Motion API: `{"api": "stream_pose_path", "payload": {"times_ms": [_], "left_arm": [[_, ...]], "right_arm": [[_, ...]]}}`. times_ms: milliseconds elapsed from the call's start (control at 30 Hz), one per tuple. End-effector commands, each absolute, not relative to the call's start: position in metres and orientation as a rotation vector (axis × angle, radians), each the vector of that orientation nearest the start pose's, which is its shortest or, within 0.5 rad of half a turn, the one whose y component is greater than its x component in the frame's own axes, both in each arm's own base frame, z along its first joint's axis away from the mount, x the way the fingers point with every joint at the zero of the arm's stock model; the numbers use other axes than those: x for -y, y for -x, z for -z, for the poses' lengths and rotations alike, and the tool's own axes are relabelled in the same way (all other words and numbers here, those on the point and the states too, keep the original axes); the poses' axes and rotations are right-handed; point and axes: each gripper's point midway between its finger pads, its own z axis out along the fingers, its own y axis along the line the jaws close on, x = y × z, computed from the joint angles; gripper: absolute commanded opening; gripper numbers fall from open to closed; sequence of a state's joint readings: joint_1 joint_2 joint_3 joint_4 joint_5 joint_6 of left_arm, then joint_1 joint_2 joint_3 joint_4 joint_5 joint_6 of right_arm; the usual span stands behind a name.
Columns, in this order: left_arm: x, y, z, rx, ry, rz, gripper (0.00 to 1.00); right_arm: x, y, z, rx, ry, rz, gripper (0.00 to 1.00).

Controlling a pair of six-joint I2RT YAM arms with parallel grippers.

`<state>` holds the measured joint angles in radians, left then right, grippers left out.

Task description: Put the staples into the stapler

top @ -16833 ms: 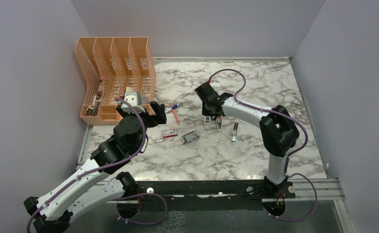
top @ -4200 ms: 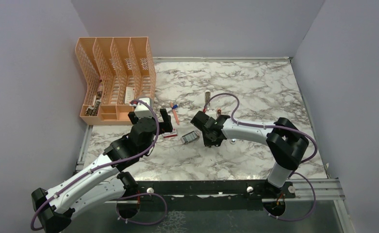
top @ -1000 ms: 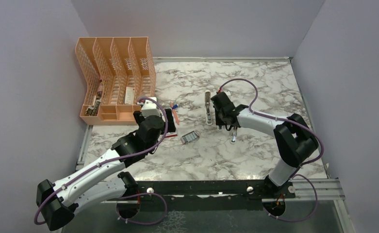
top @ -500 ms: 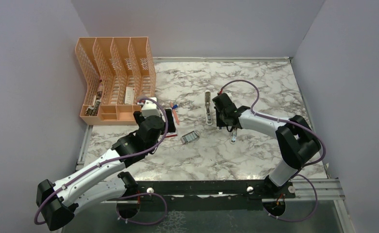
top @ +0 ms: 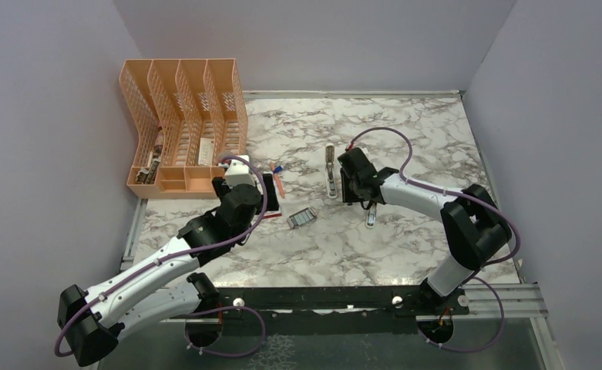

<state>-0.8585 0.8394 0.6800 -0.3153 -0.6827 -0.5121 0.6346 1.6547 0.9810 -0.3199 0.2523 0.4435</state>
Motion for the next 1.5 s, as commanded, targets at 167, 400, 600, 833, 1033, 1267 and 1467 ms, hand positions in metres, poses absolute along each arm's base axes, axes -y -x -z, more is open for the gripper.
{"api": "stream_pose_path", "payload": {"times_ms": [167,400,600,833,1033,1267,1467], "left_arm": [[0.144,-0.255,-0.206,-1.901,0.110,0.219,0.99],[0.144,-0.255,-0.210,-1.892,0.115,0.227,0.99],[0.141,-0.255,-0.212,-1.880,0.133,0.227,0.99],[0.138,-0.253,-0.216,-1.866,0.147,0.240,0.99],[0.137,-0.251,-0.216,-1.861,0.153,0.248,0.99],[0.135,-0.251,-0.216,-1.860,0.158,0.248,0.99],[0.135,-0.250,-0.215,-1.861,0.161,0.245,0.99]], "right_arm": [[-0.212,-0.327,-0.087,-2.447,0.161,-0.182,0.38],[-0.244,-0.311,-0.094,-2.431,0.364,-0.338,0.32],[-0.302,-0.275,-0.099,-2.394,0.568,-0.495,0.23],[-0.340,-0.256,-0.074,-2.434,0.675,-0.453,0.20],[-0.361,-0.252,-0.056,-2.455,0.734,-0.430,0.22],[-0.379,-0.247,-0.046,-2.462,0.796,-0.424,0.27],[-0.381,-0.244,-0.039,-2.473,0.825,-0.404,0.32]]}}
